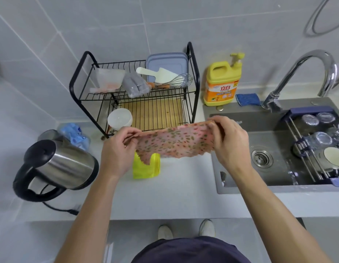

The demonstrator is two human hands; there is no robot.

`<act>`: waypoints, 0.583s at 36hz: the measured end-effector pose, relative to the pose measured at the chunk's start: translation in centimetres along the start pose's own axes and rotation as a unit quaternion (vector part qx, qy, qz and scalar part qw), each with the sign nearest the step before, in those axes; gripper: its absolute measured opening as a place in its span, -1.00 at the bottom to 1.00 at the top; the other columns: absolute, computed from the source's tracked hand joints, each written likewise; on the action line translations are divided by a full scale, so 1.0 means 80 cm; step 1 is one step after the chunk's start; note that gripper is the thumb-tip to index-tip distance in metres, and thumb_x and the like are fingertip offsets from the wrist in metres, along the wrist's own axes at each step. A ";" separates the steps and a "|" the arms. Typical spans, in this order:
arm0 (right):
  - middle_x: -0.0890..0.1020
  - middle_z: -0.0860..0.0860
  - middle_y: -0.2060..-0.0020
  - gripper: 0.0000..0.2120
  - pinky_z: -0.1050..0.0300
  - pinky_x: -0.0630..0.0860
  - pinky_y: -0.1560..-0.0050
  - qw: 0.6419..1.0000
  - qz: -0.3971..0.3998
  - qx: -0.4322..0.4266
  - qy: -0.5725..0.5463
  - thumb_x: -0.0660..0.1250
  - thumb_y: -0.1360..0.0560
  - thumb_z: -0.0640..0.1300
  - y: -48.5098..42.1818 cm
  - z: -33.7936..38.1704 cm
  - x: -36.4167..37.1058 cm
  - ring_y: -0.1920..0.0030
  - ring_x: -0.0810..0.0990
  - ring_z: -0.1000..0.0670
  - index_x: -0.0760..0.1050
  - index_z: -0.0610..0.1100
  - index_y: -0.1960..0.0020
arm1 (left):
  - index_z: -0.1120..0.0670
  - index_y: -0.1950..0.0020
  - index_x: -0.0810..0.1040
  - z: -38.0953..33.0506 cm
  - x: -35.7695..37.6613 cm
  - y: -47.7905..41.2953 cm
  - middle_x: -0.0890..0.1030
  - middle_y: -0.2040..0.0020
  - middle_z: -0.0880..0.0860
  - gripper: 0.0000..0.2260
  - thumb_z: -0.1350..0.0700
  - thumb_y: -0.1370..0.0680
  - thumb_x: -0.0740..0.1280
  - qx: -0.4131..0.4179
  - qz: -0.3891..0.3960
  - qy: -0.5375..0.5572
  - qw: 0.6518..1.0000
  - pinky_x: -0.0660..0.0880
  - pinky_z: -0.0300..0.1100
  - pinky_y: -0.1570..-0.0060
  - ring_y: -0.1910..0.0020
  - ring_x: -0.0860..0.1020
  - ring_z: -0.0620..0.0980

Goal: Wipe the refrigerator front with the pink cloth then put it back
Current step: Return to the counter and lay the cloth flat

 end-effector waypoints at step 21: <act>0.67 0.02 0.33 -0.79 -0.08 0.61 0.17 0.917 0.305 0.257 0.010 0.39 -0.64 0.04 0.217 -0.145 0.108 0.28 0.63 -0.05 0.56 -0.08 0.08 | -0.08 -0.06 0.67 0.182 0.115 0.174 0.70 -0.03 -0.13 -0.88 0.12 -0.67 0.37 -0.260 0.359 -0.038 0.896 0.49 -0.24 0.01 -0.05 0.64 -0.13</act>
Point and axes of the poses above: each hand's wrist, its own y-axis away from the middle knuckle, its own x-axis out of the palm, z = x × y, the point moved 9 cm from there along -y, towards the middle knuckle
